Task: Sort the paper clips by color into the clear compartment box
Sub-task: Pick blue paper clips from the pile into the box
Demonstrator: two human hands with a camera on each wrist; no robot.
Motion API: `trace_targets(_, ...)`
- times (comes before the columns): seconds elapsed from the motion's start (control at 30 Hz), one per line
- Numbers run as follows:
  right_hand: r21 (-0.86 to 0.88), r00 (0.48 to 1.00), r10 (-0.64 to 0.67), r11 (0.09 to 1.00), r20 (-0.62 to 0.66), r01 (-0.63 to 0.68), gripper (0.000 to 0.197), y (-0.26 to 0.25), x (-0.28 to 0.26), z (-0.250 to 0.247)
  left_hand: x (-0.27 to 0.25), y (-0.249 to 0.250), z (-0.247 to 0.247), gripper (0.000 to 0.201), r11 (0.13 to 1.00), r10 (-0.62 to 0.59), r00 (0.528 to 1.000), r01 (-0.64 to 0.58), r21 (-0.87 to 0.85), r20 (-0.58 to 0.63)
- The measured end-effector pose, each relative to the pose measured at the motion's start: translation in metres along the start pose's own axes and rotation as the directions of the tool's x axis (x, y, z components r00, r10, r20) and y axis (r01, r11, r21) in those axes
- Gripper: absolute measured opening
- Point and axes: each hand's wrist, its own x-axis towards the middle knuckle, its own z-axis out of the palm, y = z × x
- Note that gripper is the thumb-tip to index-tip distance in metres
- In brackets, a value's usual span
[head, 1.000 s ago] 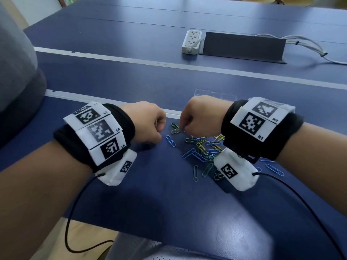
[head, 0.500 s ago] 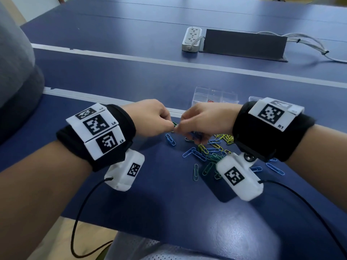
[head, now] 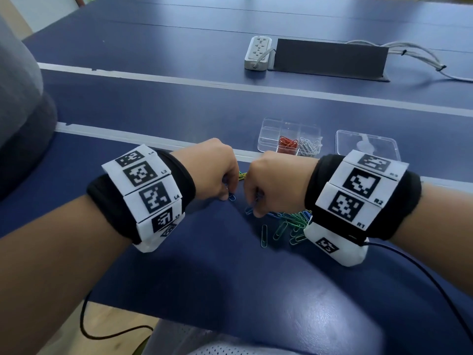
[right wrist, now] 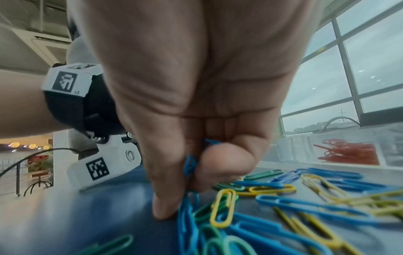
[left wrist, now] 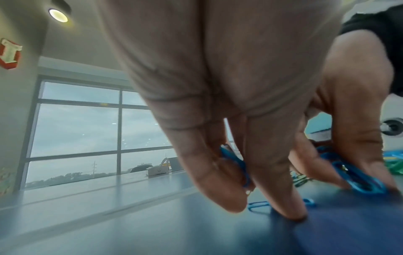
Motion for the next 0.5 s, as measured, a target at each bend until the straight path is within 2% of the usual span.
trace_targets(0.17,0.004,1.0,-0.004,1.0,0.024,0.004,0.01,0.004,-0.002,0.003,0.001,0.001,-0.001,0.008,1.0,-0.009,1.0,0.008,0.013,0.023)
trace_targets(0.27,0.041,0.999,0.034,0.999,0.023,-0.035,0.019,0.009,-0.001,-0.001,0.004,0.002,-0.003,0.011,0.999,-0.031,0.999,0.032,-0.025,0.035)
trace_targets(0.4,0.153,0.99,0.122,0.982,-0.065,-0.111,0.02,0.023,-0.001,-0.015,0.011,-0.001,-0.007,0.012,0.994,-0.079,0.997,0.081,-0.075,0.025)
trace_targets(0.5,0.269,0.963,0.233,0.944,-0.133,-0.191,0.017,0.041,0.003,-0.026,0.019,-0.002,-0.016,0.01,0.981,-0.123,0.992,0.119,-0.152,-0.018)
